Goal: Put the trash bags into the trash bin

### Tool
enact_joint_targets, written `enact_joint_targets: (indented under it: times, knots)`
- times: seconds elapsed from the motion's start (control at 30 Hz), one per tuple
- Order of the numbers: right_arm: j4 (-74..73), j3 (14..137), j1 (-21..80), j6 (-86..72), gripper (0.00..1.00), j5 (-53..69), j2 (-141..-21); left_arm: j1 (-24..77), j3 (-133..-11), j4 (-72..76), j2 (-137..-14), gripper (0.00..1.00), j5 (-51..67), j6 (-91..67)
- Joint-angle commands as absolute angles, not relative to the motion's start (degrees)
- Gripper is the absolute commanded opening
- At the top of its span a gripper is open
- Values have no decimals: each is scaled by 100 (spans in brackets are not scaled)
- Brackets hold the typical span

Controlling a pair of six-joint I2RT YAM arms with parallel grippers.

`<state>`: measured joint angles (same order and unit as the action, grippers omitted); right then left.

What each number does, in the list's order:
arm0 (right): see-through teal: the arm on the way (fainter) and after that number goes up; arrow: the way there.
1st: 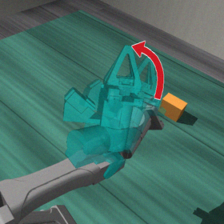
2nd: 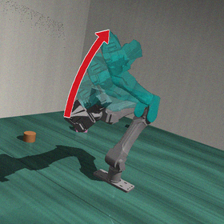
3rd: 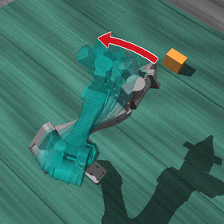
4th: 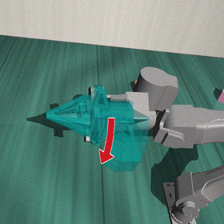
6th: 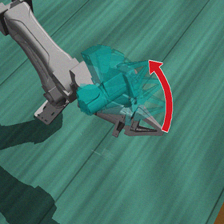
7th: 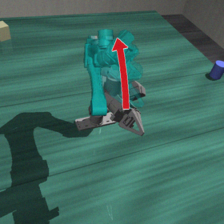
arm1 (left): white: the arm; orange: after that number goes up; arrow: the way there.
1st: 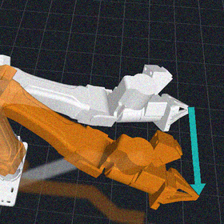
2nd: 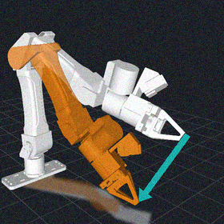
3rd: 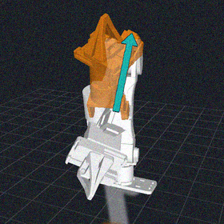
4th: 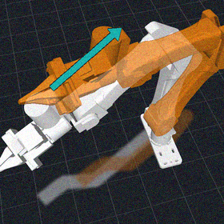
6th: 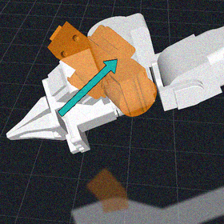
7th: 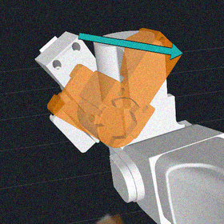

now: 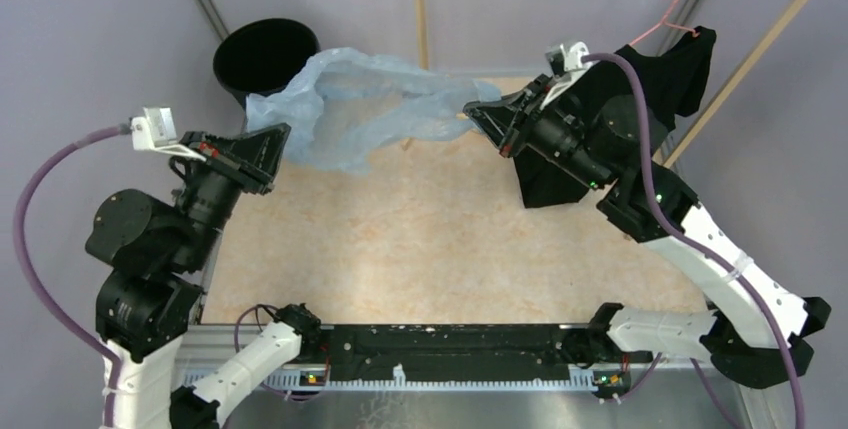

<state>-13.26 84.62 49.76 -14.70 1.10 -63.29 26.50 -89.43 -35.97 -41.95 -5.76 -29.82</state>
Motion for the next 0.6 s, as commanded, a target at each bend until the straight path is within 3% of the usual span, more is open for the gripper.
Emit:
enact_joint_targets:
  times: [0.0,0.17,0.3,0.43,0.57]
  knots:
    - [-1583,8140,4992,-1532,0,38,-6521,2645,-8583,-3897,-4286,0,-852,-2842]
    - [-1547,8104,4996,-1575,0,261,-6532,2642,-8738,-4120,-4404,0,-434,-2847]
    - [-1528,8133,4992,-1585,0,770,-6745,2645,-8565,-3896,-4635,0,536,-3189]
    - [-1132,8012,4999,-1893,0,1488,-7143,2642,-7640,-2900,-4747,0,1677,-3962]
    - [-681,7799,5003,-2242,0,2087,-7431,2651,-7076,-2459,-4803,0,1774,-4311]
